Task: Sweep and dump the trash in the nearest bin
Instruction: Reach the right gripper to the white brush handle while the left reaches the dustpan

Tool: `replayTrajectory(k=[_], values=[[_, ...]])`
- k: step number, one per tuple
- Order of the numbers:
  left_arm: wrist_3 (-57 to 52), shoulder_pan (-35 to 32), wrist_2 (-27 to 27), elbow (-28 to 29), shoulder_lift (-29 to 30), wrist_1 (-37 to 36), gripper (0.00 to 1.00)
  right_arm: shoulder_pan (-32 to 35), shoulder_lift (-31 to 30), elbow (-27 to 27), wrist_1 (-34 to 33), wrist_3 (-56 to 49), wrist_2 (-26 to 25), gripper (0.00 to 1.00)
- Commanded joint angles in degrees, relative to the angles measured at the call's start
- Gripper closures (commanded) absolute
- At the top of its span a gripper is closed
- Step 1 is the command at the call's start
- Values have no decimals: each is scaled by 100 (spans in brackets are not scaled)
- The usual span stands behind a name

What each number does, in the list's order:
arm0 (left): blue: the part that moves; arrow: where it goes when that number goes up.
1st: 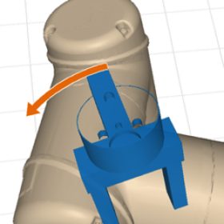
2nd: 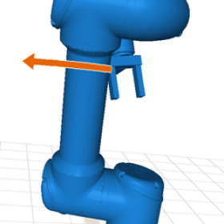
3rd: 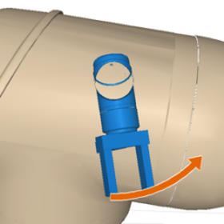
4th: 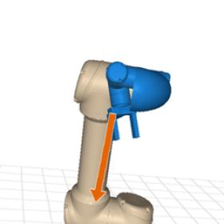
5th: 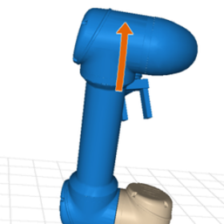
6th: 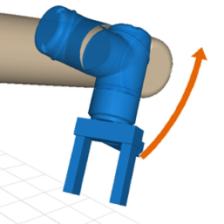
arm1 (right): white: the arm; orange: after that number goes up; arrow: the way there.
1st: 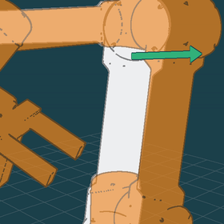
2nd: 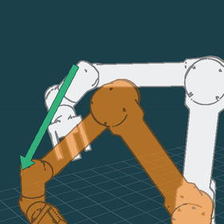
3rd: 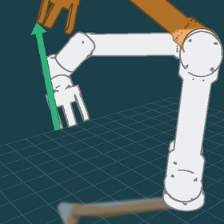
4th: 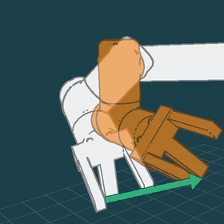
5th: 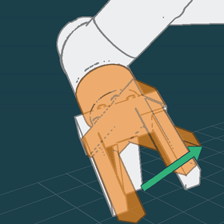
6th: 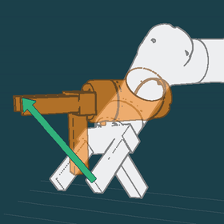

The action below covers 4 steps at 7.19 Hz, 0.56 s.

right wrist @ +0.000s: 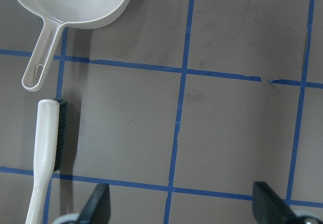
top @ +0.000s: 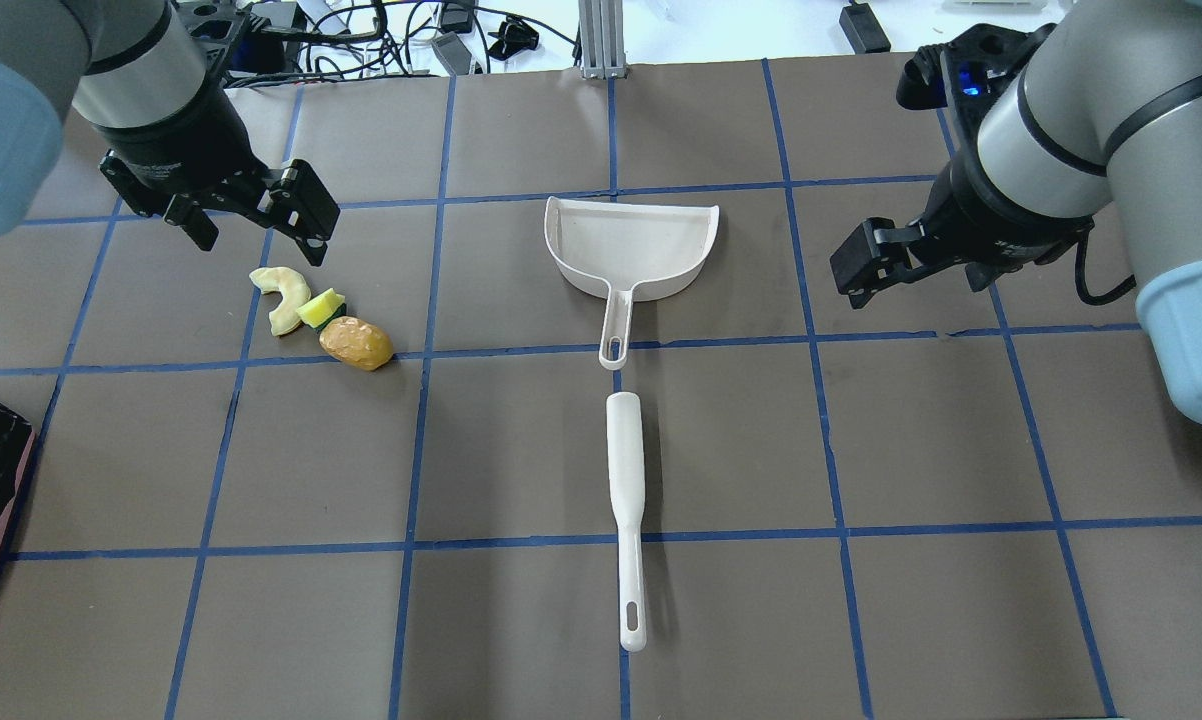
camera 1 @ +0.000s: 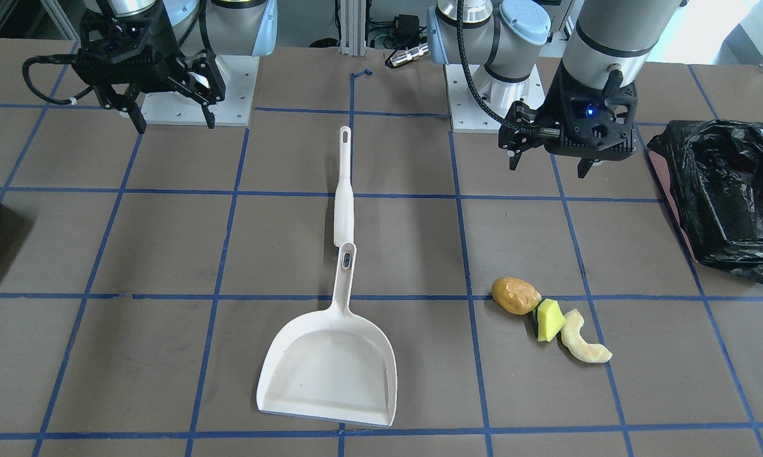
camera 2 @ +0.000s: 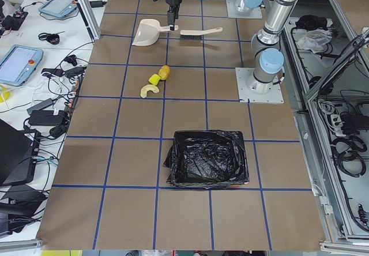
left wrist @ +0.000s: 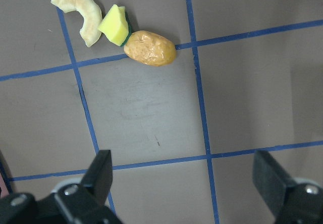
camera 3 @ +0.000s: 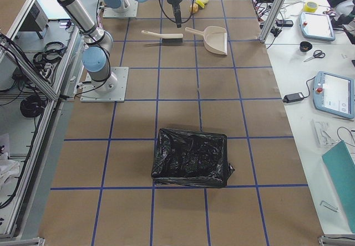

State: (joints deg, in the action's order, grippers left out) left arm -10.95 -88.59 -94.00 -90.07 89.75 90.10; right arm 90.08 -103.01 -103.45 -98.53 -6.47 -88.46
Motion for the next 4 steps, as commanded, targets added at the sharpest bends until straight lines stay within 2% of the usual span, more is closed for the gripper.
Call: replayTrajectory(k=[1,3,4], values=[[-4,0,5,-2,-1,-1,0,9,0,0,18,-82,-4,0],[-4,0,40,7,-53,-1,0,-8,-26,166,26,-39,5,0],[-4,17,14,-10,16,-1,0,1,-9,167,392,-13,-4,0]])
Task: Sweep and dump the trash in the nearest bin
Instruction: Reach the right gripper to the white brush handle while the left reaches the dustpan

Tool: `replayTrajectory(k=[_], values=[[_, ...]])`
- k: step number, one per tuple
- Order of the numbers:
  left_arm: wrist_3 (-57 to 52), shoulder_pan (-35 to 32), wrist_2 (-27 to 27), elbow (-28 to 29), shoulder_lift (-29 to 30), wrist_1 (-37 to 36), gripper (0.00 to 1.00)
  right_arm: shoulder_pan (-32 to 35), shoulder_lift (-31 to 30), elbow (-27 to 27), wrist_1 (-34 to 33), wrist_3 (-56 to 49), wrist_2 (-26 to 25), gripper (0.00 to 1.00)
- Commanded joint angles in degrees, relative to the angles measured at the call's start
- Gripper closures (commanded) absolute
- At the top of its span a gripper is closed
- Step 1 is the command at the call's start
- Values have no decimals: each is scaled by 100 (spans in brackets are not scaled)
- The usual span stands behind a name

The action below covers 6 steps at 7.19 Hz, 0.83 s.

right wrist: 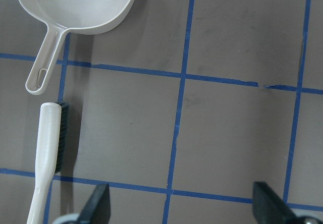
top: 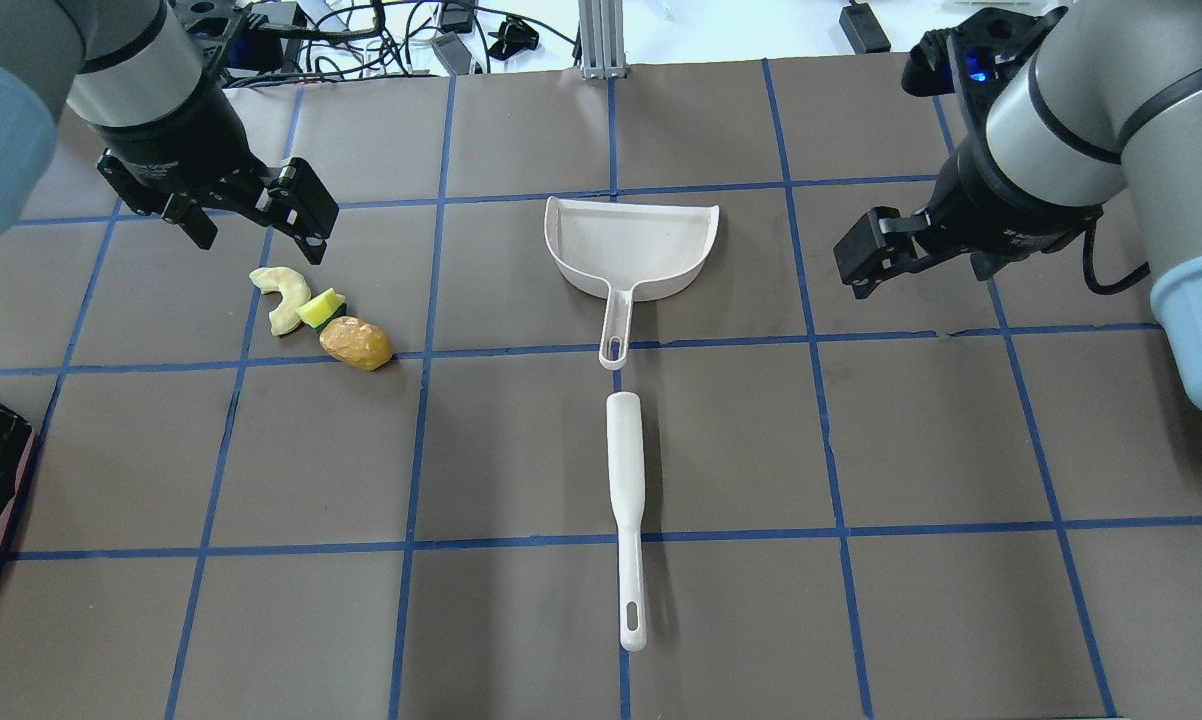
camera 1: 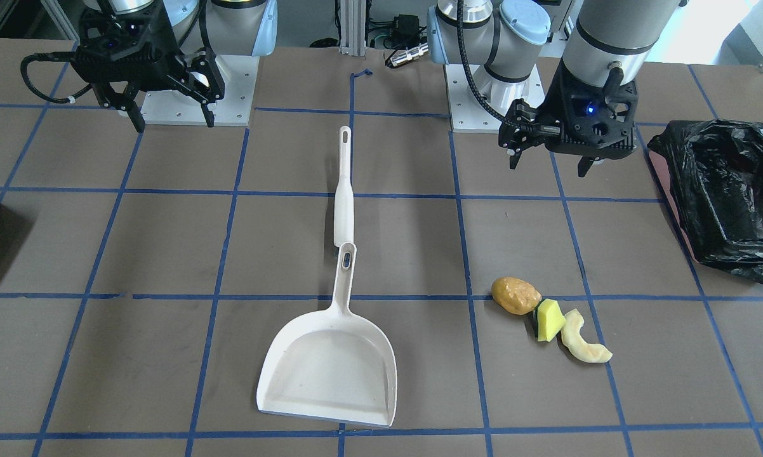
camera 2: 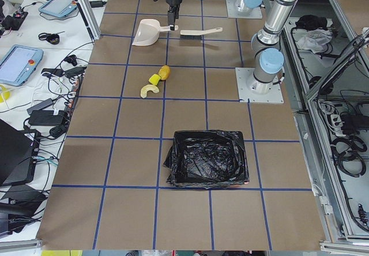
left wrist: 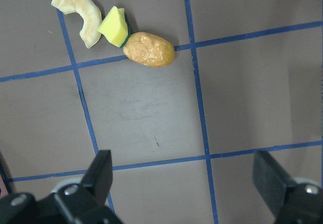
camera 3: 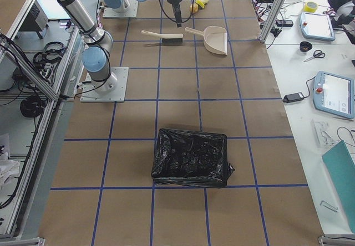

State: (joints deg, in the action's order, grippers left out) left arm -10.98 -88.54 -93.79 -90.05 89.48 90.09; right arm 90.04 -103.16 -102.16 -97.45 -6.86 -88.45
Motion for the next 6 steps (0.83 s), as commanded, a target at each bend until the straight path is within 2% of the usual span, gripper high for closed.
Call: replayTrajectory(k=[1,3,4,5,6], values=[[-9,65,36,-4,200,-87,0,57,-3,12,558,44,98,0],[52,13,62,14,595,-603,0,686,-38,-14,953,175,134,0],[87,-48,306,23,780,-963,0,1386,41,-84,1008,689,248,0],[323,-180,717,23,982,-1332,0,2054,346,-363,887,790,371,0],[368,-442,687,31,1219,-1684,0,2418,593,-644,416,939,363,0]])
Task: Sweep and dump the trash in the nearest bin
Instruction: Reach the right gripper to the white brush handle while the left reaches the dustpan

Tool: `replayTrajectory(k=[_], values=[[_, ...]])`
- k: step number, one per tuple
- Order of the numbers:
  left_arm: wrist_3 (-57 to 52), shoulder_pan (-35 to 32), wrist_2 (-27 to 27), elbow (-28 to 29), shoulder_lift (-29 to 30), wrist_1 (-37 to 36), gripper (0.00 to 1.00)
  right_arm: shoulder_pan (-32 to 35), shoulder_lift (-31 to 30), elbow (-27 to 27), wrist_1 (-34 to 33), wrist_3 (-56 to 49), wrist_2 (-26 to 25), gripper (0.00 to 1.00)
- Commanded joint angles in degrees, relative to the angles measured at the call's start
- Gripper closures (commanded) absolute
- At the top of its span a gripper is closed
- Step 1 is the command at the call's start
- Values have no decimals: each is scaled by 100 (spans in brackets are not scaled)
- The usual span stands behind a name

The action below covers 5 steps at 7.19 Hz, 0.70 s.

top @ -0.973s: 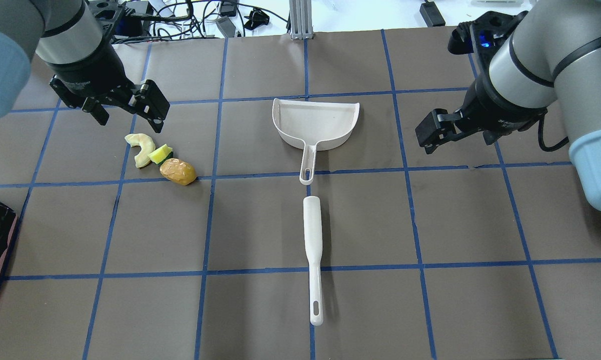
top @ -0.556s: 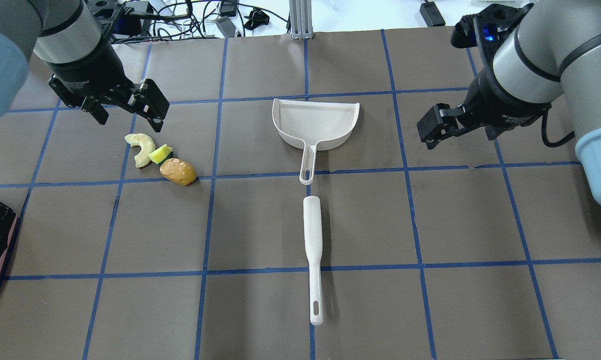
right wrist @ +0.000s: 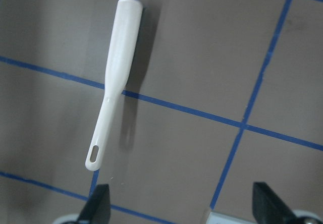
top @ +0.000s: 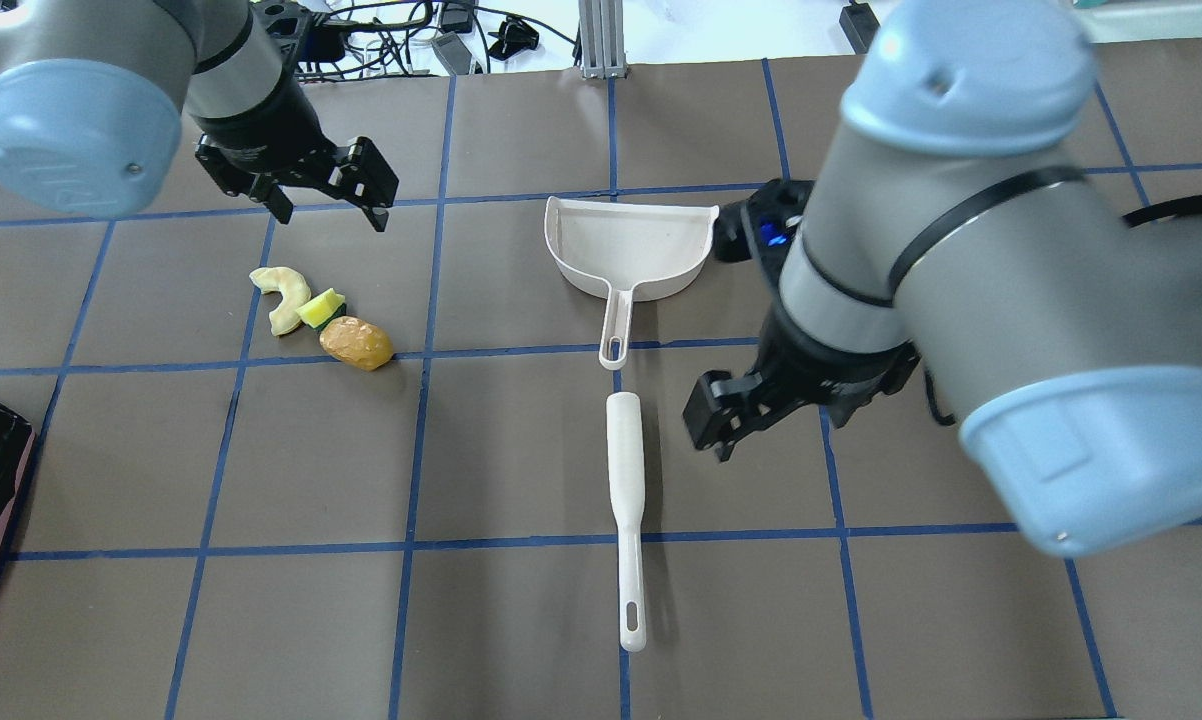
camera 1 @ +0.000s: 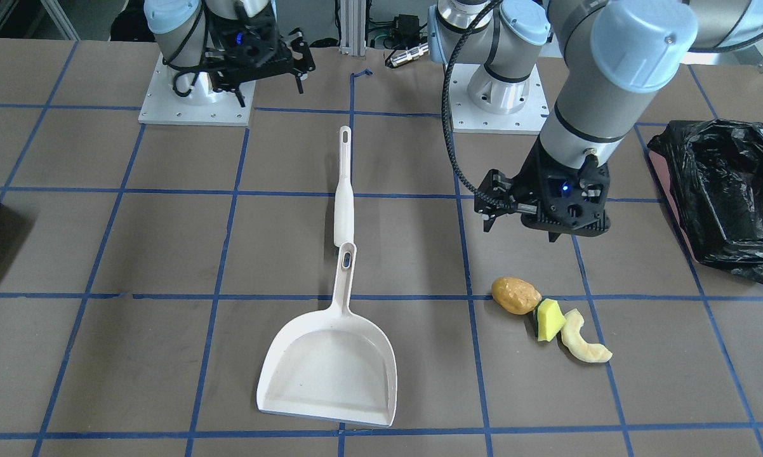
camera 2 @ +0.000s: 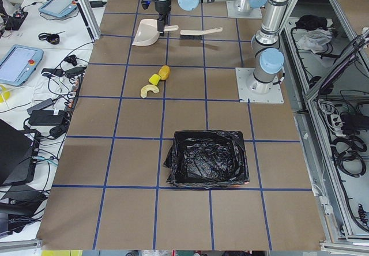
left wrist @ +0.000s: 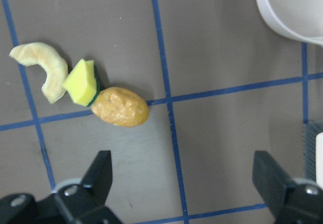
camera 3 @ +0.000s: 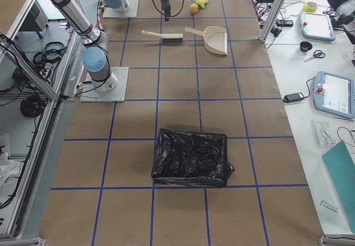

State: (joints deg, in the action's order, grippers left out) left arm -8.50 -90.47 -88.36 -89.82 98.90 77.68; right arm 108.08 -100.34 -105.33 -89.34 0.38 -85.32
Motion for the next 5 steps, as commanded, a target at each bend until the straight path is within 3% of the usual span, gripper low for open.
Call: replayTrajectory(k=[1,3,5], values=[[129,-530,83,104,549,-499,0,774,339,-695,-643,452,76,0],[164,-1014,-155,315,919,-500,0,1126,383,-1766,-2209,995,181,0],[400,-1305,-85,561,1244,-517,0,1390,785,-1991,-2806,1445,182,3]])
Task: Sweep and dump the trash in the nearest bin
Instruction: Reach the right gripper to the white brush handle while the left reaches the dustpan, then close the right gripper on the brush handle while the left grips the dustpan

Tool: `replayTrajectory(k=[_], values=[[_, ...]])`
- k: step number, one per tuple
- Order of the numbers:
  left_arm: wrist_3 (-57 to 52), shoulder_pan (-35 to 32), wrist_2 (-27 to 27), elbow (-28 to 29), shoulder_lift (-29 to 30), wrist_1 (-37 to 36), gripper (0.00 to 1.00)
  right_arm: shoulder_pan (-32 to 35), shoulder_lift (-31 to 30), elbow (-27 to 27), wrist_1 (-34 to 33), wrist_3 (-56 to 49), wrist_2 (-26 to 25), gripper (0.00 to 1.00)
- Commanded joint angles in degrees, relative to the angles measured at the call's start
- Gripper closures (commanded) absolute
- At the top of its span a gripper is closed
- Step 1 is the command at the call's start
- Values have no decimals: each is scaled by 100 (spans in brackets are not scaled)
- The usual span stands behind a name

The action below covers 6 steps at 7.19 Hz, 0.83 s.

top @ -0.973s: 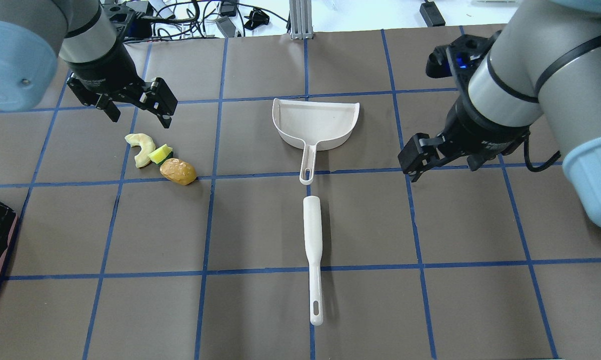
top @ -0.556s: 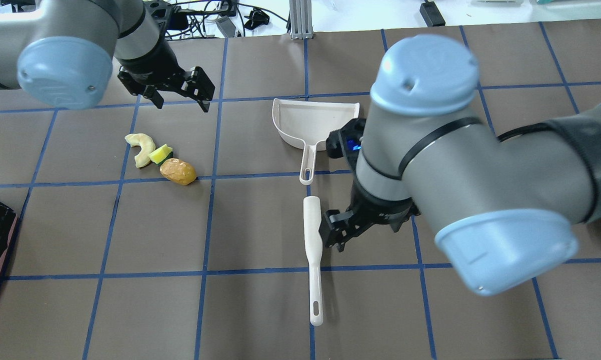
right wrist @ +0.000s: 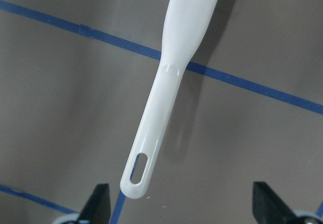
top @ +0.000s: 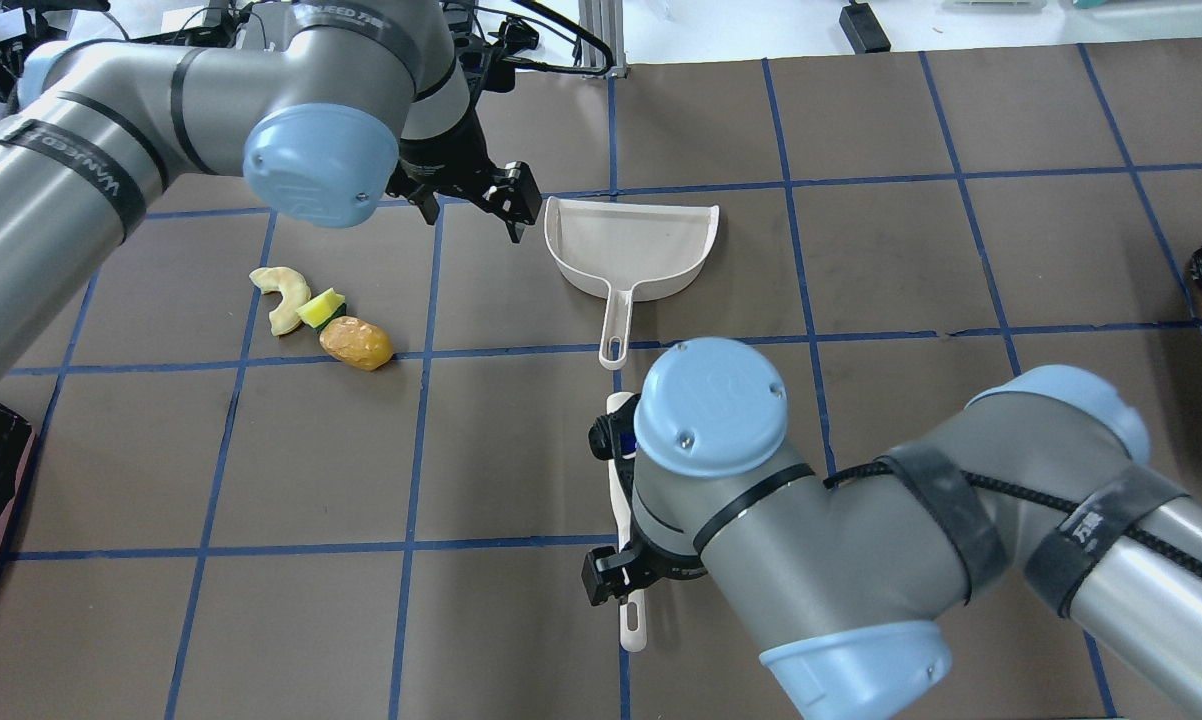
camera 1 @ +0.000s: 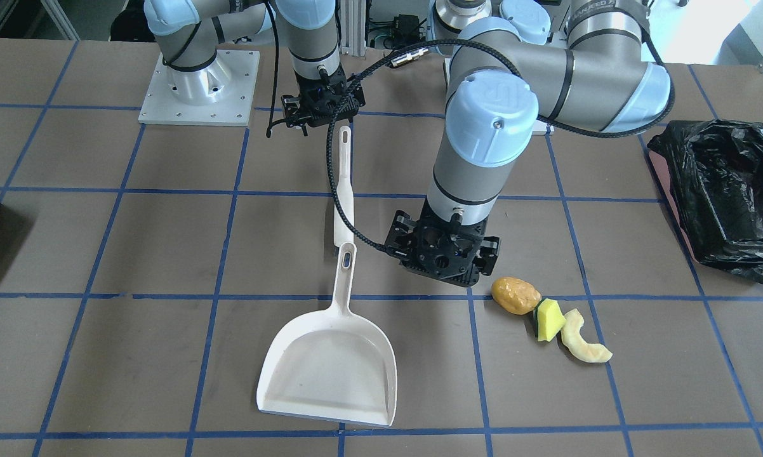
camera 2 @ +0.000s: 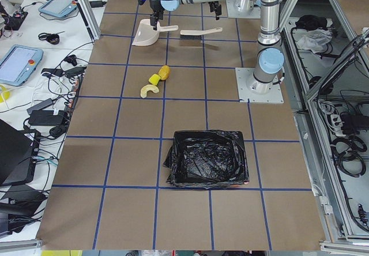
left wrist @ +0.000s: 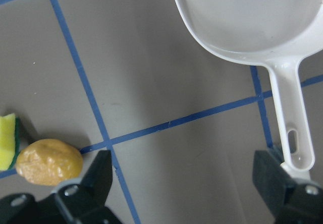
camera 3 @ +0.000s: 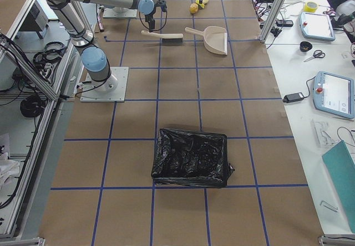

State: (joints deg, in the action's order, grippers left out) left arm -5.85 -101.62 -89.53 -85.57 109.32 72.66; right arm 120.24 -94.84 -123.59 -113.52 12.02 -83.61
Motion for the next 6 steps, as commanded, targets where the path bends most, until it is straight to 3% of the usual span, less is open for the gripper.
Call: replayTrajectory(k=[1,6], values=[[294,-349,49,172,325,-24,0,392,473,-157,-686,423,-85,5],[876,-964,6,137,1055,-692,2,447,712,-183,-645,861,-16,16]])
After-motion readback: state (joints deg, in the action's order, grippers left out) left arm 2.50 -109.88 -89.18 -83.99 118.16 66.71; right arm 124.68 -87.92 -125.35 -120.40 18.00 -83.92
